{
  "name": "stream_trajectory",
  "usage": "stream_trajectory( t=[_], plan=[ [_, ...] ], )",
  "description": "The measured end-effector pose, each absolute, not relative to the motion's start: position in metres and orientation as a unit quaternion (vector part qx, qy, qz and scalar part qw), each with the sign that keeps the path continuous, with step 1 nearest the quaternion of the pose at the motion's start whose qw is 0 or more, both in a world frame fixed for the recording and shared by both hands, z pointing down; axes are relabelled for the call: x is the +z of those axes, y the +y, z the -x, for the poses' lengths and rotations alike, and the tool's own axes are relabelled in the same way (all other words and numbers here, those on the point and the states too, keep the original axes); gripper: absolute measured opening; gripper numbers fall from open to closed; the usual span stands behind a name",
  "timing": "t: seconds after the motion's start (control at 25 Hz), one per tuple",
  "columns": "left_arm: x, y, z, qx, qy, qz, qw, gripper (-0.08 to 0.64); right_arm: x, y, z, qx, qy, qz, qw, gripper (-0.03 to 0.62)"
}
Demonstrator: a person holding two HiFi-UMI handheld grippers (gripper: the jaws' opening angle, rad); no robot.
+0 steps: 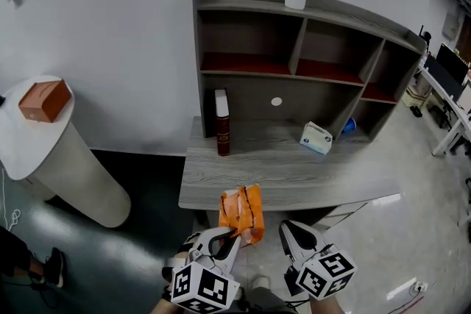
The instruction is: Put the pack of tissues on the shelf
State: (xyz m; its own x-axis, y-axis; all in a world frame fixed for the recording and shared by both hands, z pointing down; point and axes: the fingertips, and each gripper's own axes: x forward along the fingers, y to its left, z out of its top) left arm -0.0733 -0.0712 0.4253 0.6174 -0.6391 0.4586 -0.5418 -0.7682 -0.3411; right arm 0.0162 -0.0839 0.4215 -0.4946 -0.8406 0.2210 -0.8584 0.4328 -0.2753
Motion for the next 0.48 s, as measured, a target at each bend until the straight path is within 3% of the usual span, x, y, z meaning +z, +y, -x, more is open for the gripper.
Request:
stream_trajectory(
  t=[0.48],
  plan=[
    [0.415, -0.133, 0.039, -0.304, 0.346, 0.883, 0.090, 0.005, 0.406, -0.153, -0.046, 0.160, -0.863, -0.478, 0.028, 0.000]
  ],
)
